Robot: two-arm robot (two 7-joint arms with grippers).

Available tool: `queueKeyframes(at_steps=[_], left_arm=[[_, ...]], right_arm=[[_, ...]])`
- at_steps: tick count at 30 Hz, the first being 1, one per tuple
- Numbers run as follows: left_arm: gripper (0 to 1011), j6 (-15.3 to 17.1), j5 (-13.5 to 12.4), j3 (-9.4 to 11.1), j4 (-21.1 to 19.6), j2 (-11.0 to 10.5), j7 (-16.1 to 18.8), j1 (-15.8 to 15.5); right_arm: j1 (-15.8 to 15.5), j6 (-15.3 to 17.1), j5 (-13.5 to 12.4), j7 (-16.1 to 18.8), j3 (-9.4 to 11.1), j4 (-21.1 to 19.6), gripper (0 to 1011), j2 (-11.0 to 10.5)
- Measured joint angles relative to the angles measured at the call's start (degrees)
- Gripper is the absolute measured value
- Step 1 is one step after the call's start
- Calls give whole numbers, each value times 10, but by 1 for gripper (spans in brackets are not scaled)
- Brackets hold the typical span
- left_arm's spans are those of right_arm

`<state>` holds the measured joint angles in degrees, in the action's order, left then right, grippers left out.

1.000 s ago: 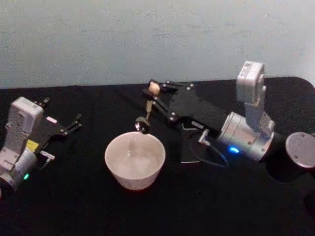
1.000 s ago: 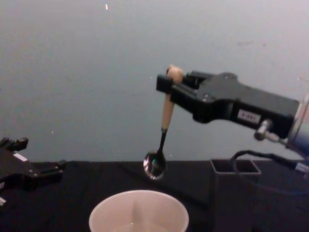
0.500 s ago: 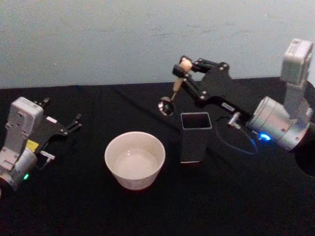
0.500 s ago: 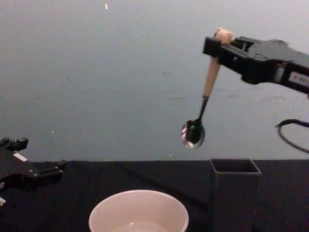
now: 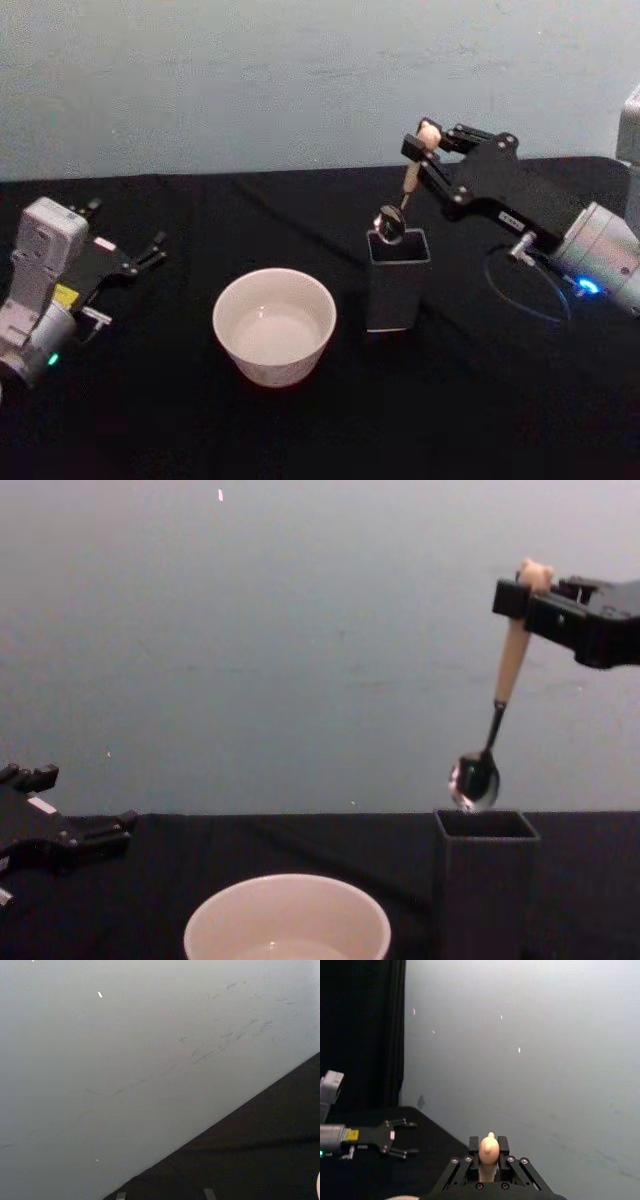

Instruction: Pick up the stirring spoon with one hand, stir inside the cup, then place it back in its original position.

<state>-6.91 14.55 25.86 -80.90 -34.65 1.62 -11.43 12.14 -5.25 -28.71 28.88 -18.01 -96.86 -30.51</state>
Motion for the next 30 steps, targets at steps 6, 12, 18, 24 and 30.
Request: queueKeyframes(at_steps=[6,12,18,24,30], left_arm=[[1001,0,0,0,0,0,0,0],[1001,0,0,0,0,0,0,0],[1001,0,0,0,0,0,0,0],[1001,0,0,0,0,0,0,0],[1001,0,0,0,0,0,0,0]], right_arm=[[-13,18,0,-5,4,-5,213,-8],[-15,27,0,-8,1,2,213,-7],[-10,32,0,1,-9,20,213,-5],[1,39,5,3,-22,49,213,4],[13,44,8,1,-32,80,213,18]])
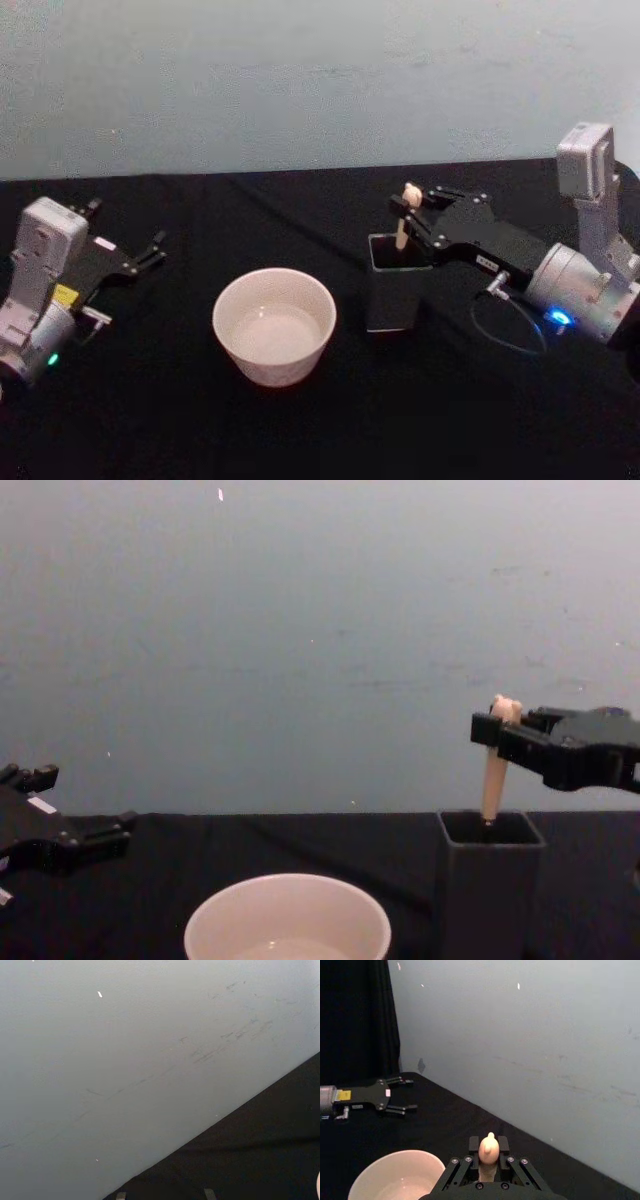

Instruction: Pick up the stirring spoon with one hand, stir inside the cup, then place it back in its original position.

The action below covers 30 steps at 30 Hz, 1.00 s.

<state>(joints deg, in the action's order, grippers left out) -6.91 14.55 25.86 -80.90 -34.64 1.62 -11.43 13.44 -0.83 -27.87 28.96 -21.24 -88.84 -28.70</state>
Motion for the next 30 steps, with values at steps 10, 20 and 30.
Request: queueKeyframes(at_steps=[10,20,30], left_arm=[[1001,0,0,0,0,0,0,0],[1001,0,0,0,0,0,0,0],[1001,0,0,0,0,0,0,0]], right_arm=[[7,11,-1,-9,-4,27,213,13],[3,22,-8,-14,0,34,213,18],[0,27,-13,-21,1,41,213,22]])
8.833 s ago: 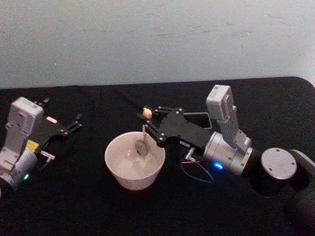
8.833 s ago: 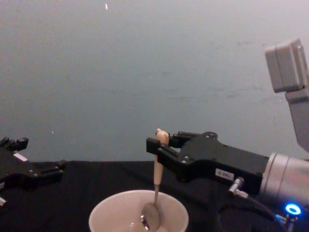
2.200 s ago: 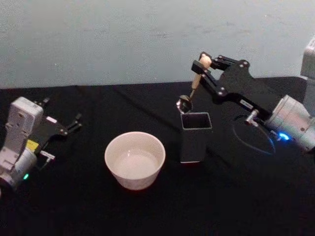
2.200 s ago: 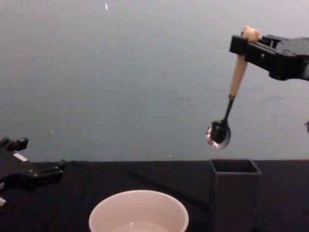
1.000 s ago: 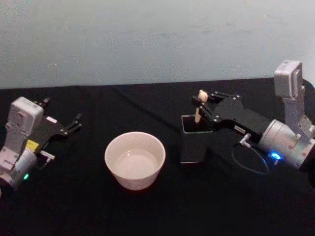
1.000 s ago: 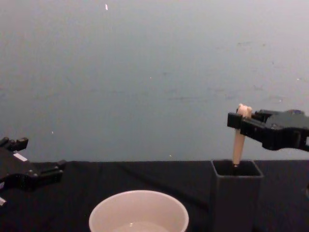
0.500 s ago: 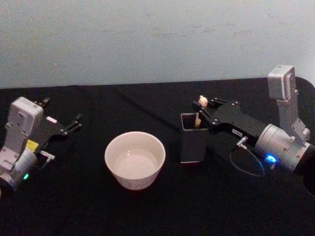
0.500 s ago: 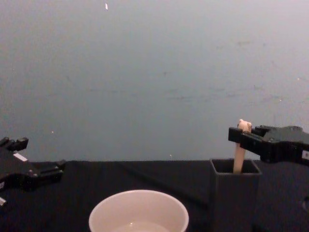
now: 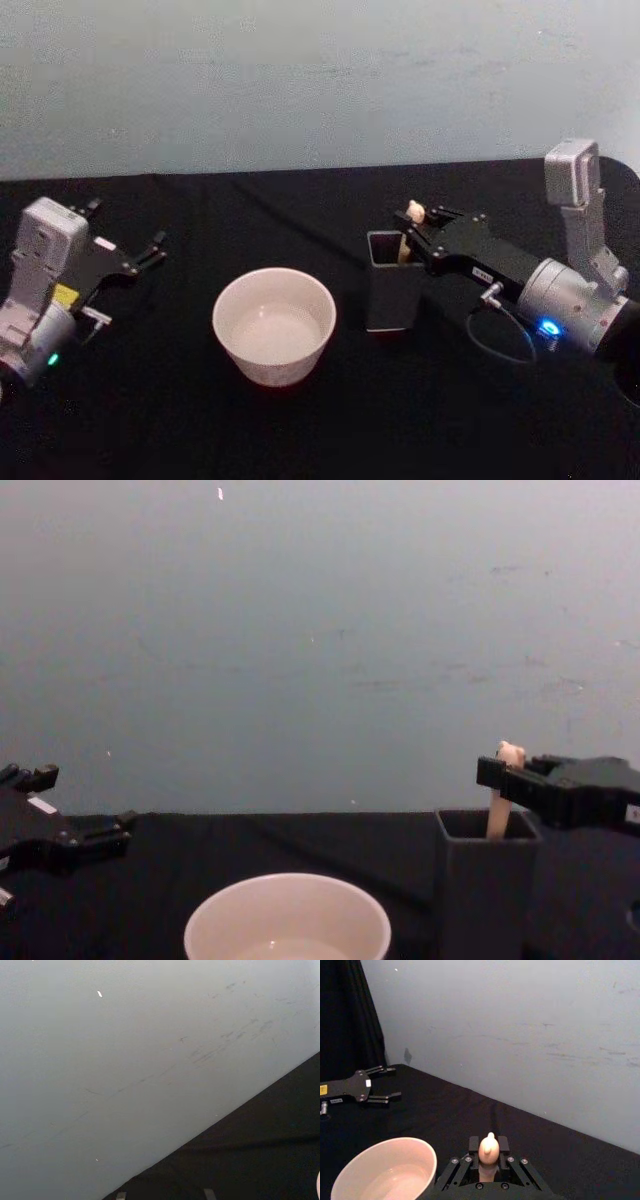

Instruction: Pick up the stirring spoon with one hand, stir inside the cup, then place it back in its original position.

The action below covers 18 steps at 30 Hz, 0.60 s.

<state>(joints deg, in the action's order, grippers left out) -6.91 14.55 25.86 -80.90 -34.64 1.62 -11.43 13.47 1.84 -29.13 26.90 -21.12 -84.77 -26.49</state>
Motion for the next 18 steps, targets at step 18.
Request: queueKeyframes(at_steps=[18], left_arm=[[1001,0,0,0,0,0,0,0]], right_arm=[[2,6,4,-10,0,16,213,9]])
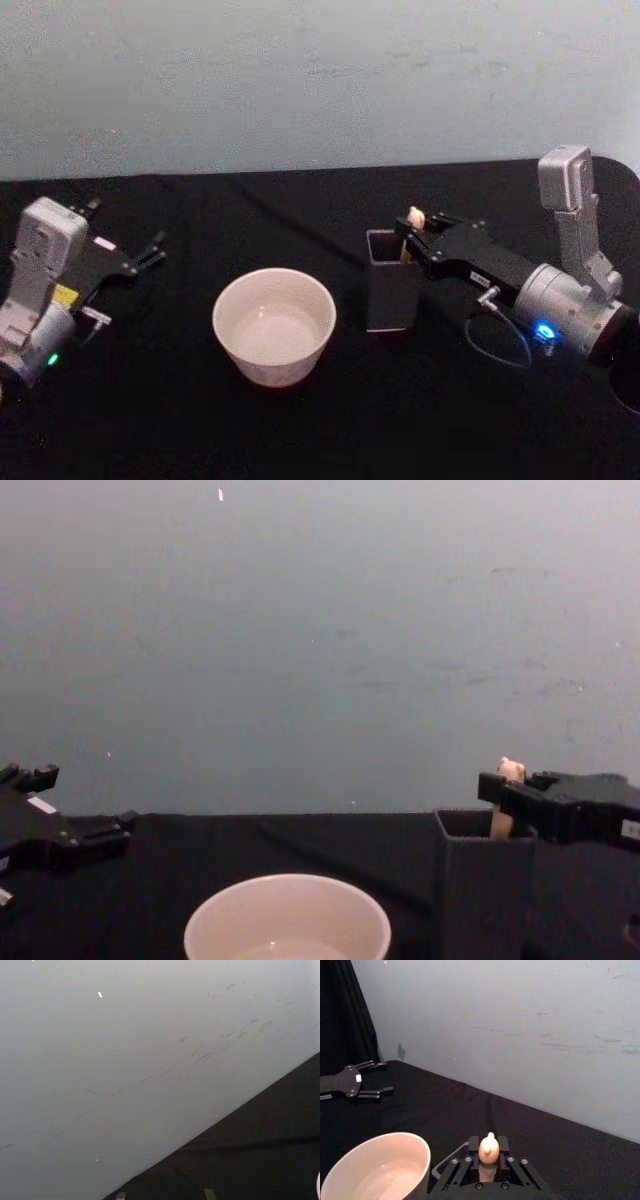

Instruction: Pick up the stirring spoon with one hand, stir inside the cup, then place it back in its original position.

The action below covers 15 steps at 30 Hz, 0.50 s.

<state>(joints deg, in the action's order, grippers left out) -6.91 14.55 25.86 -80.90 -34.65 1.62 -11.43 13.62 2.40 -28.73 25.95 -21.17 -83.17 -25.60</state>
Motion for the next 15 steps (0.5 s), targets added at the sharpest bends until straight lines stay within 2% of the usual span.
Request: queueKeyframes(at_steps=[15], left_arm=[[1001,0,0,0,0,0,0,0]], right_arm=[[-1,2,3,-2,1,0,213,0]])
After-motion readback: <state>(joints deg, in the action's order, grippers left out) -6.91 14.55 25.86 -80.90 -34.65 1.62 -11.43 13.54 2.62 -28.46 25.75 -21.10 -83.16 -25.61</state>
